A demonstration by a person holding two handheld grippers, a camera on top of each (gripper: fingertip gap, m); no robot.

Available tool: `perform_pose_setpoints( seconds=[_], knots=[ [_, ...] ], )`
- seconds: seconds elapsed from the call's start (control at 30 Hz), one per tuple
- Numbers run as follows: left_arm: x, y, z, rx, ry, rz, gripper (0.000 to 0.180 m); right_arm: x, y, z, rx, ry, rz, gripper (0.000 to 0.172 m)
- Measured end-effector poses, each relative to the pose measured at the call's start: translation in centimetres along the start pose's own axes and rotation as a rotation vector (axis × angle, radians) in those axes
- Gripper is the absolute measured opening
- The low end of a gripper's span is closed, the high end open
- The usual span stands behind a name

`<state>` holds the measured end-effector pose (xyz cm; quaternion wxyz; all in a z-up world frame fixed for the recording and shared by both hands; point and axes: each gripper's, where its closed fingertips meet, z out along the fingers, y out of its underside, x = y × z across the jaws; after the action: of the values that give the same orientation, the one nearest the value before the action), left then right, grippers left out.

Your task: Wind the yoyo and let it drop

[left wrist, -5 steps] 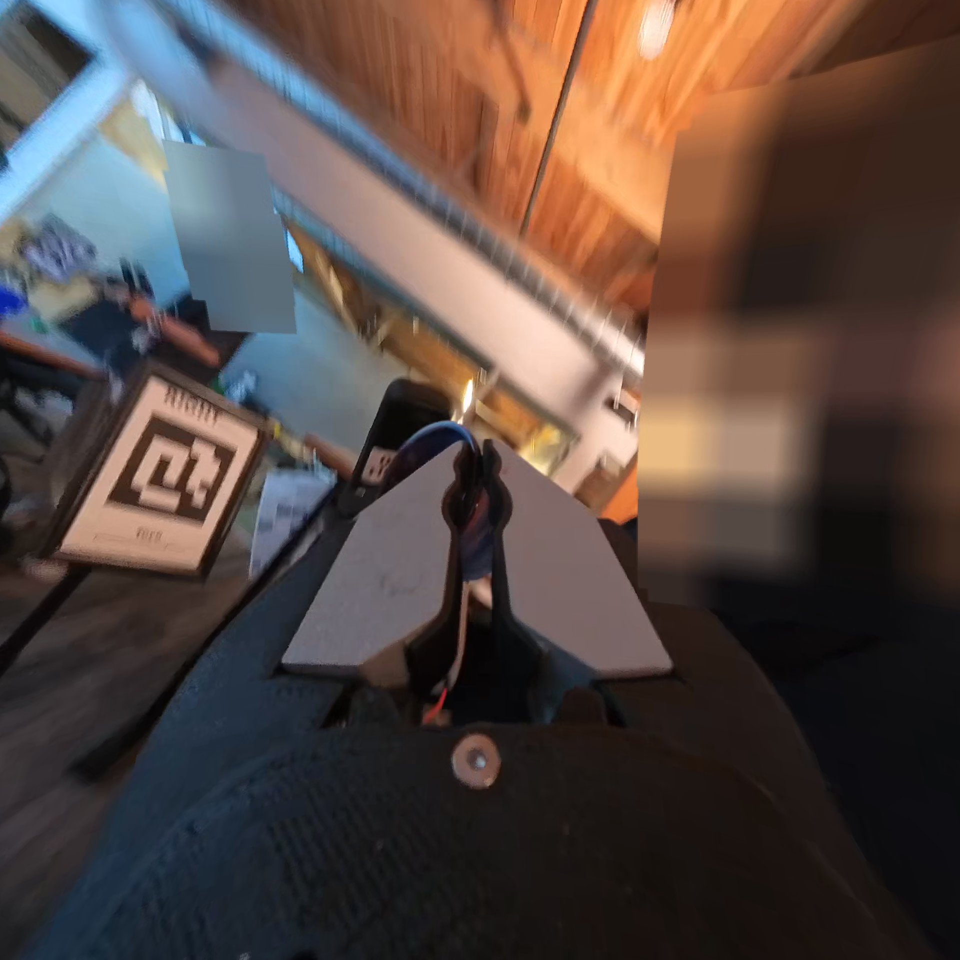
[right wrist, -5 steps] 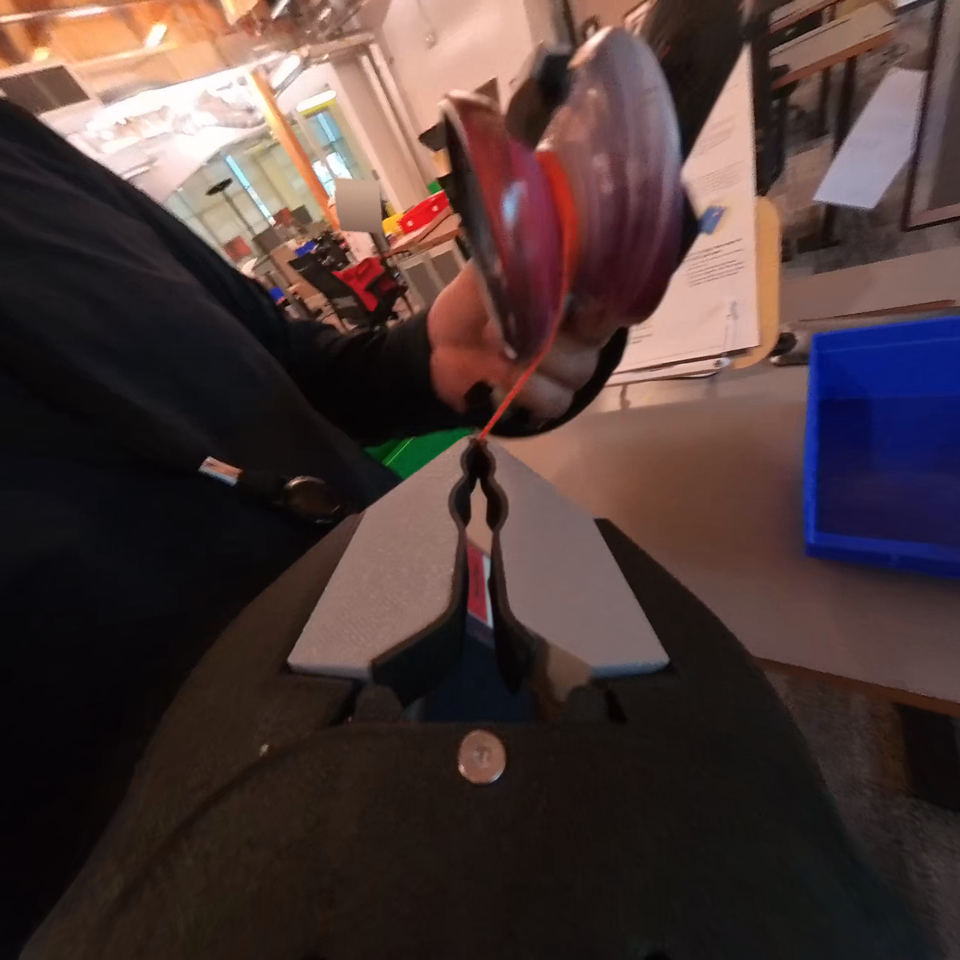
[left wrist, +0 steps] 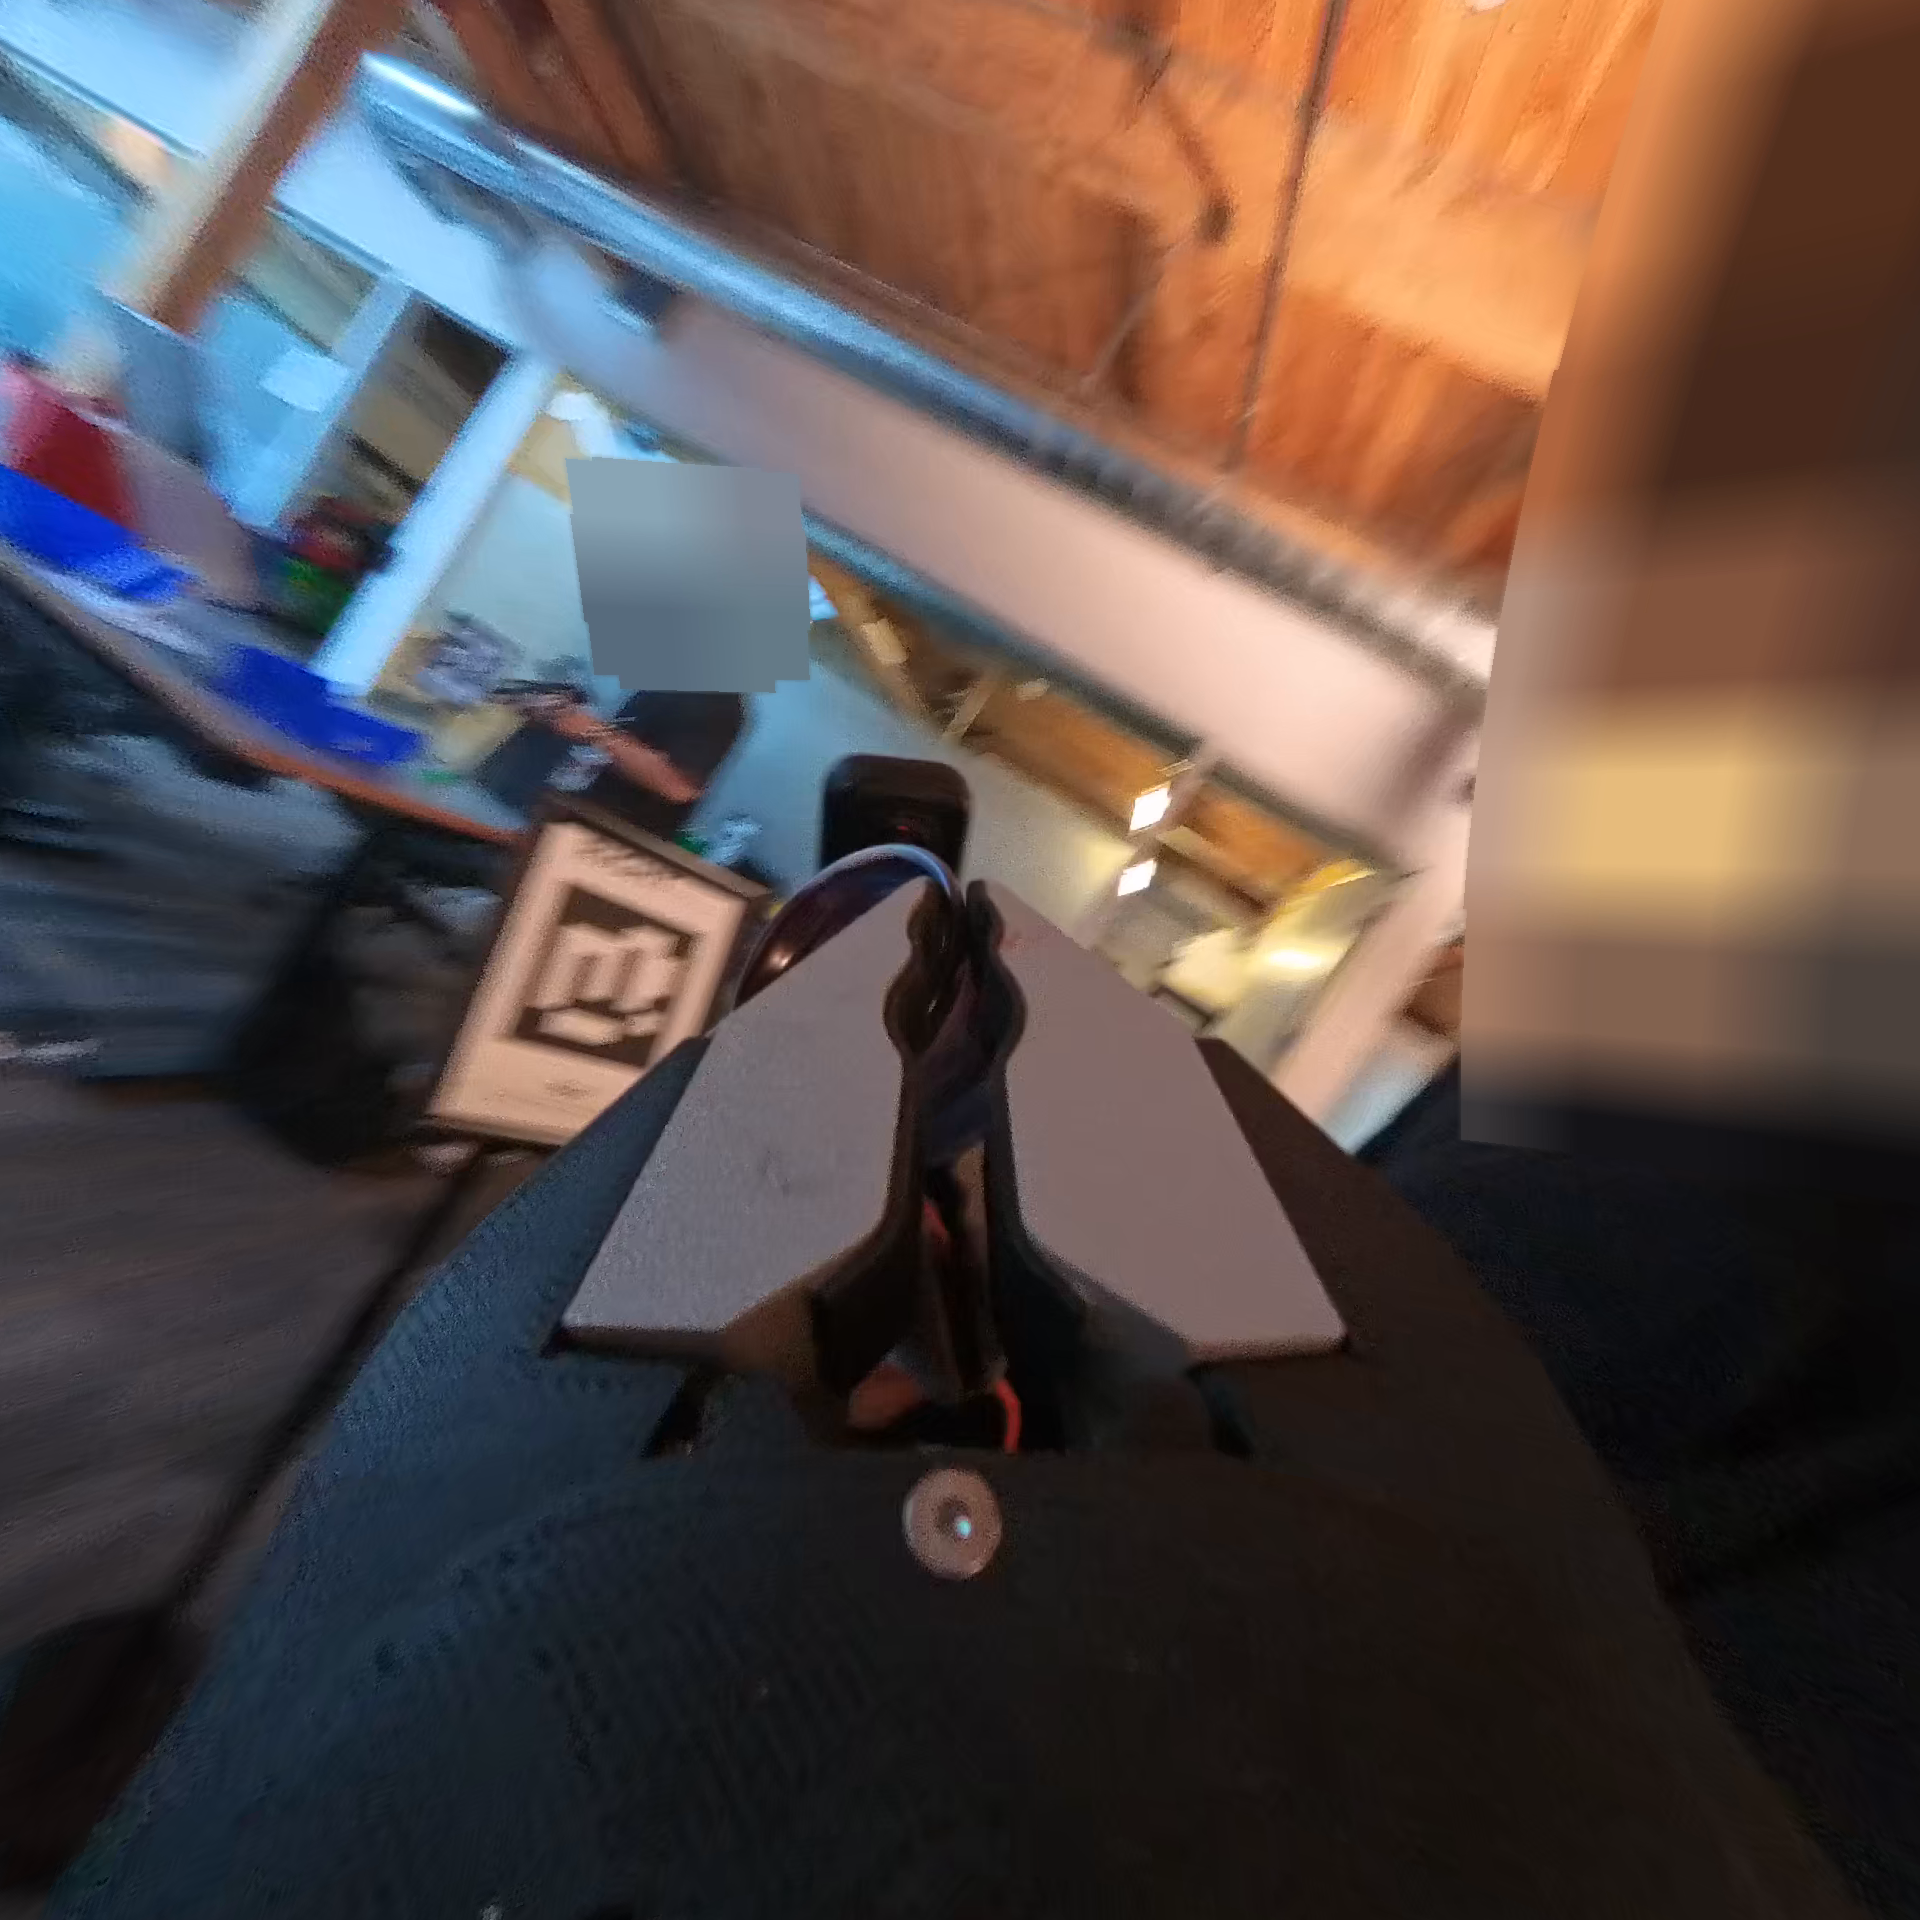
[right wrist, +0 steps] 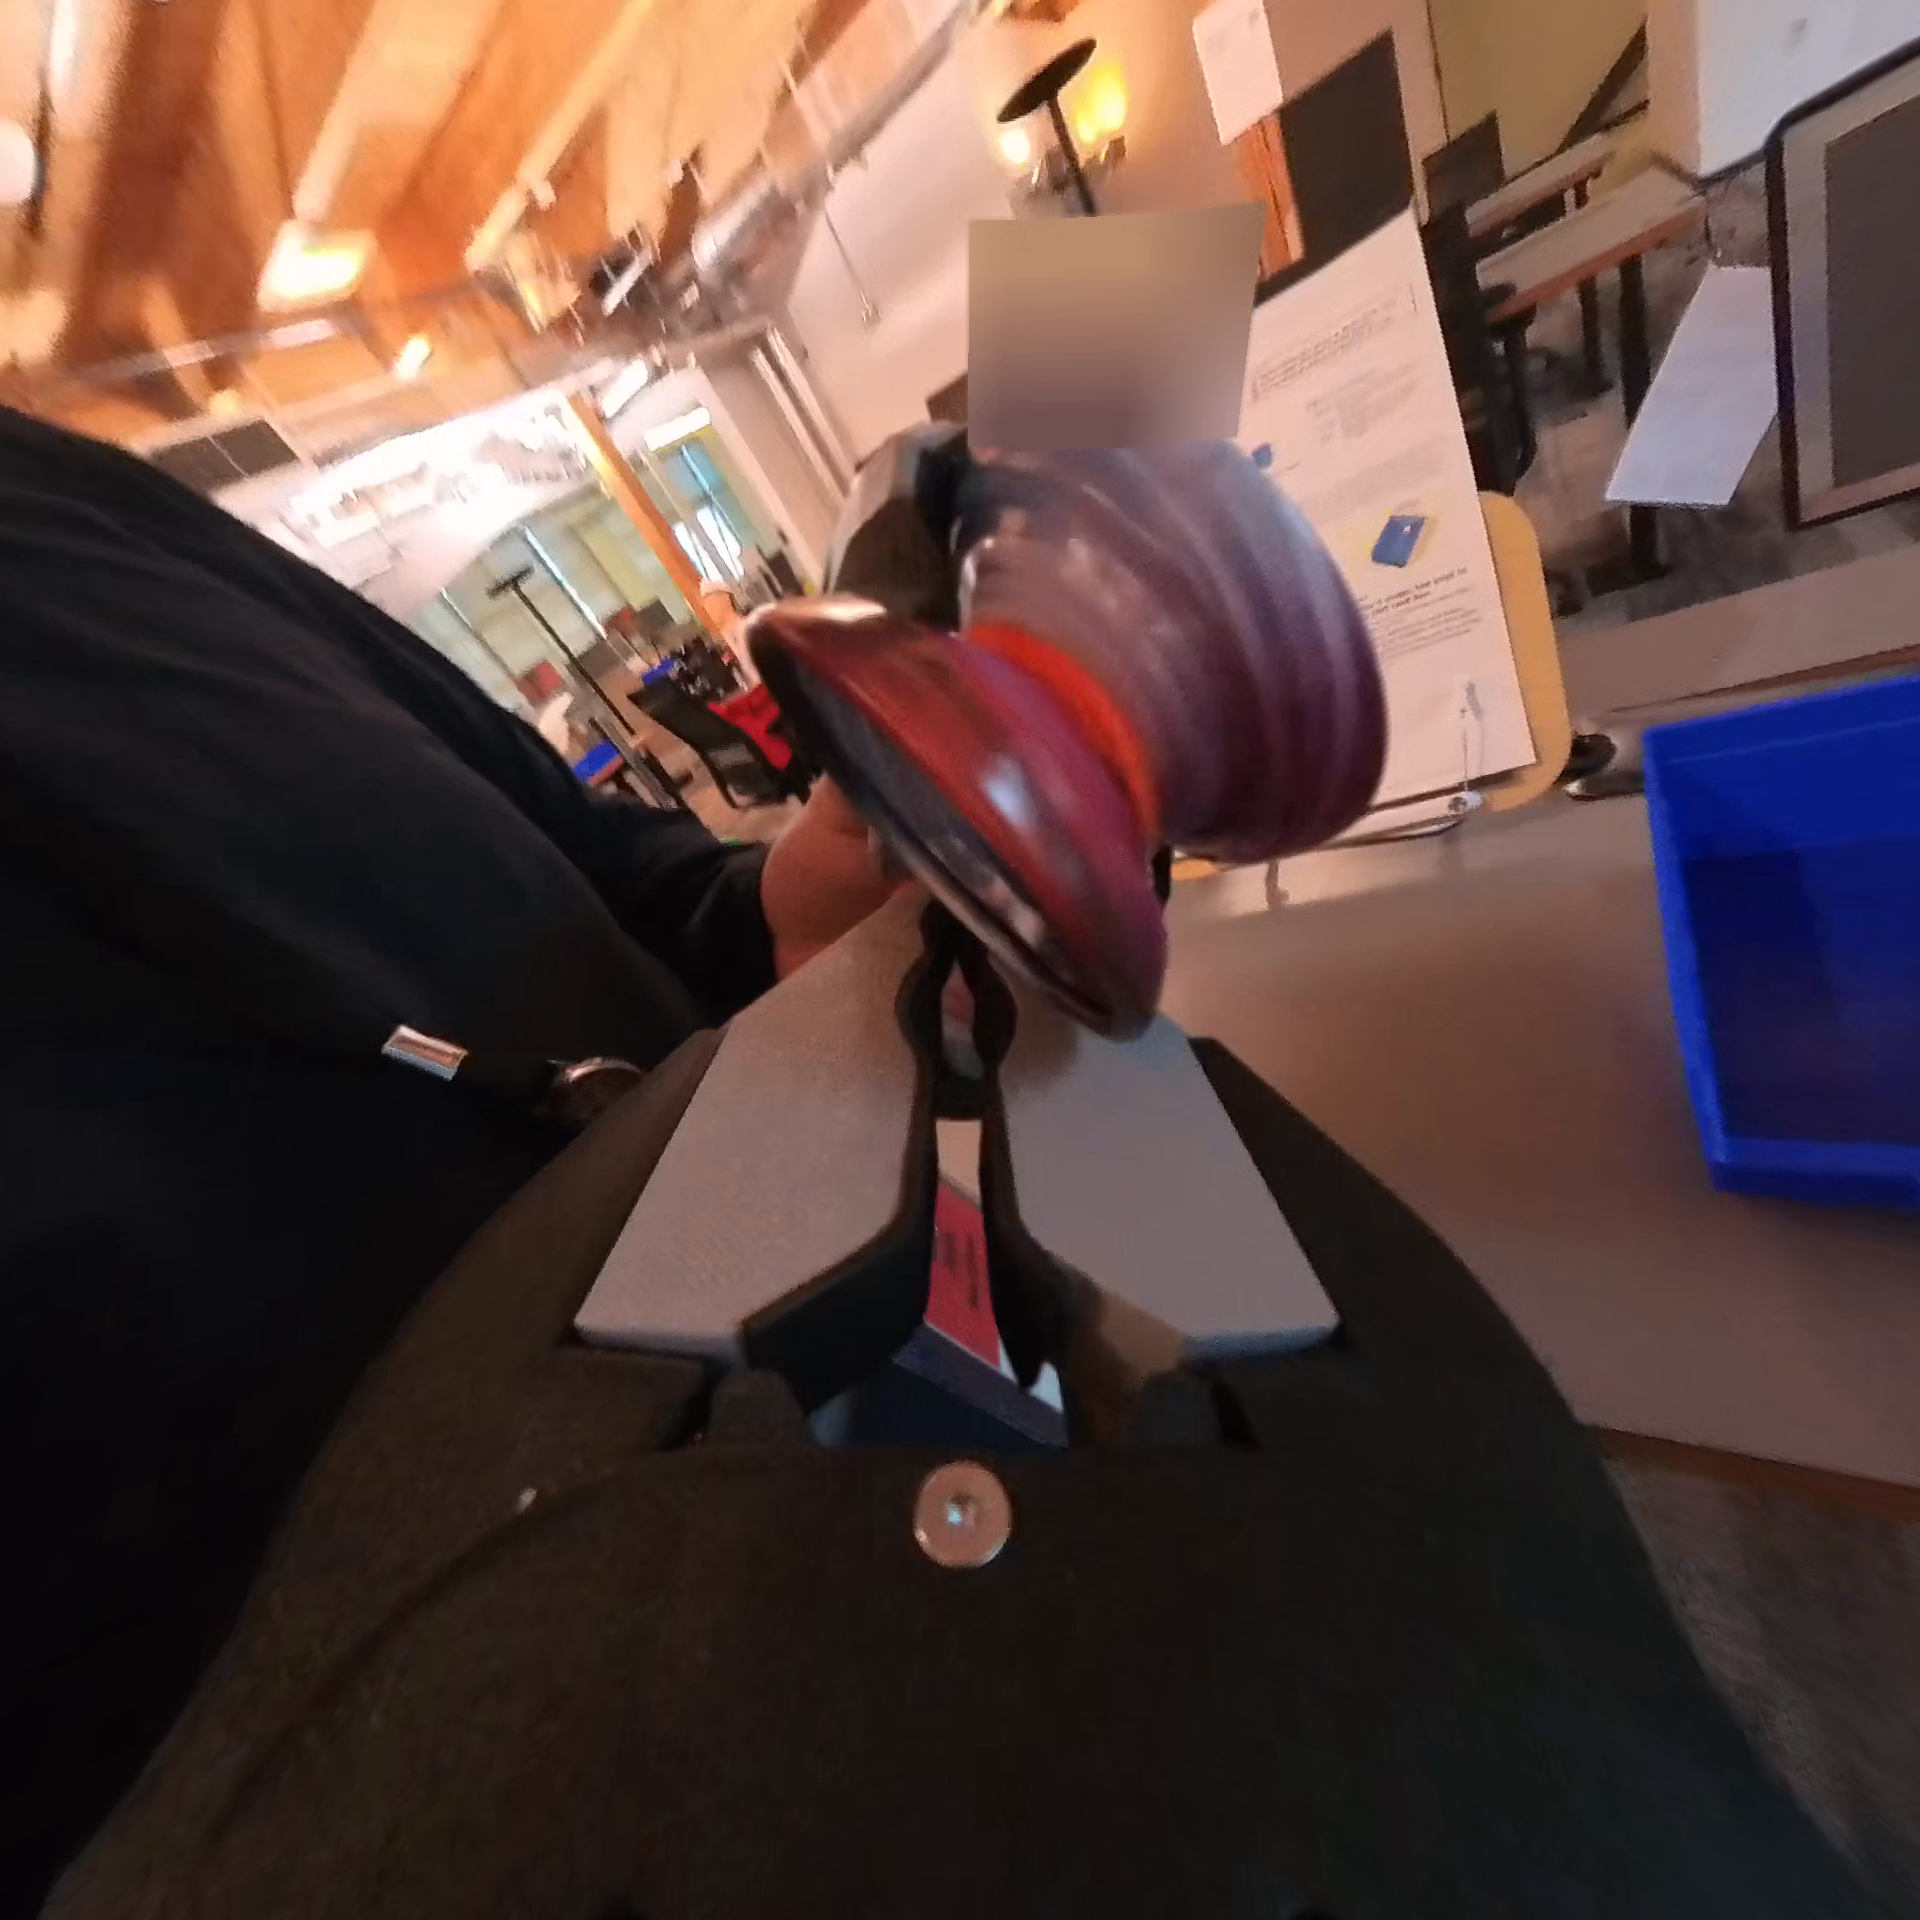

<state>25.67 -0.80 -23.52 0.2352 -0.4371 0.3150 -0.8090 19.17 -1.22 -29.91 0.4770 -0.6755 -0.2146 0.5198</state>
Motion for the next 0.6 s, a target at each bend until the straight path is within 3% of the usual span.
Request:
perform_pose_setpoints(
  seconds=[0.17,0.37,0.6],
  knots=[
    [-1.8,0.4,-1.0,-0.163,-0.207,0.282,0.002,0.4,-0.7,-0.7,0.121,-0.042,0.165,0.000],
    [-2.6,2.5,-1.3,-0.417,-0.380,0.685,0.002,0.6,0.1,-1.1,0.098,-0.062,0.235,0.000],
    [0.2,3.1,-0.4,-0.455,-0.334,0.909,0.001,-0.6,-0.5,-1.7,0.156,-0.134,0.227,0.000]
  ],
)
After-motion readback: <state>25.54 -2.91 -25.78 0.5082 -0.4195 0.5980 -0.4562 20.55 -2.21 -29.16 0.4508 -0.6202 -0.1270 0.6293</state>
